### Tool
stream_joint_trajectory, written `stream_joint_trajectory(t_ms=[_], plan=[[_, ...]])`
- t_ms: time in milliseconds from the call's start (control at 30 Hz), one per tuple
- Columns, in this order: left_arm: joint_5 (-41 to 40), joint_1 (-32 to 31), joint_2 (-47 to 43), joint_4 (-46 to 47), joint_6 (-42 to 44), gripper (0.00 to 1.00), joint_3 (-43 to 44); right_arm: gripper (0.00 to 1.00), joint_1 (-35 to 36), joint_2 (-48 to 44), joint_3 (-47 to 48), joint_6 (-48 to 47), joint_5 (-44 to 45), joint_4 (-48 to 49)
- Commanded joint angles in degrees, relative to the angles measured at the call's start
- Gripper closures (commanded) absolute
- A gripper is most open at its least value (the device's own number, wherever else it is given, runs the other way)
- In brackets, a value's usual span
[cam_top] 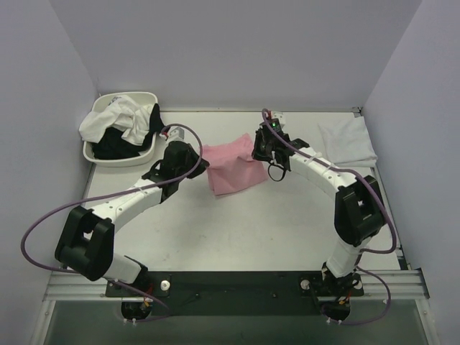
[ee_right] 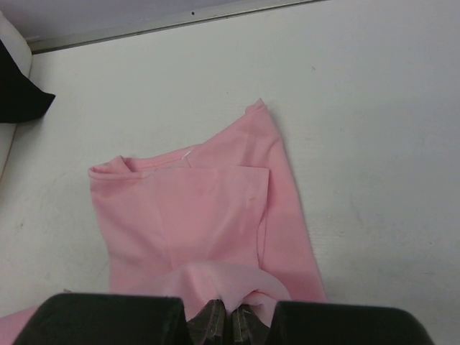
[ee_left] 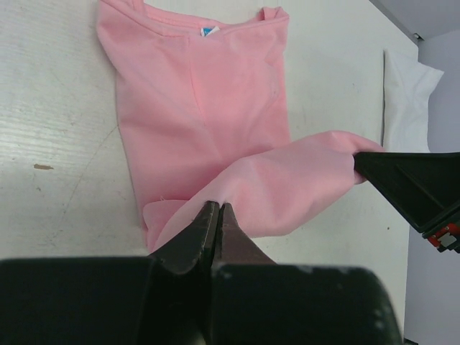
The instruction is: Fold and stack the t-shirts
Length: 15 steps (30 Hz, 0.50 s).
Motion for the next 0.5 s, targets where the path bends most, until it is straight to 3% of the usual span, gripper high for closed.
stream_joint_trajectory(t_ms=[0, 200, 467], plan=[[2.09, 0.58, -2.09, 5.05, -0.89, 1.00, -1.73, 1.00, -0.21, -4.36, -1.64, 0.16, -2.04, 1.09], [2.46, -4.75, -9.91, 4.70, -1.59, 1.00, -8.85, 1.00, 1.98, -16.14, -15.27, 0.43, -1.26, 0.74], [-3.79, -16.98, -25.62, -3.02, -5.01, 1.00, -19.04, 1.00, 13.65, -36.42, -31.88, 2.70, 7.52, -5.48]])
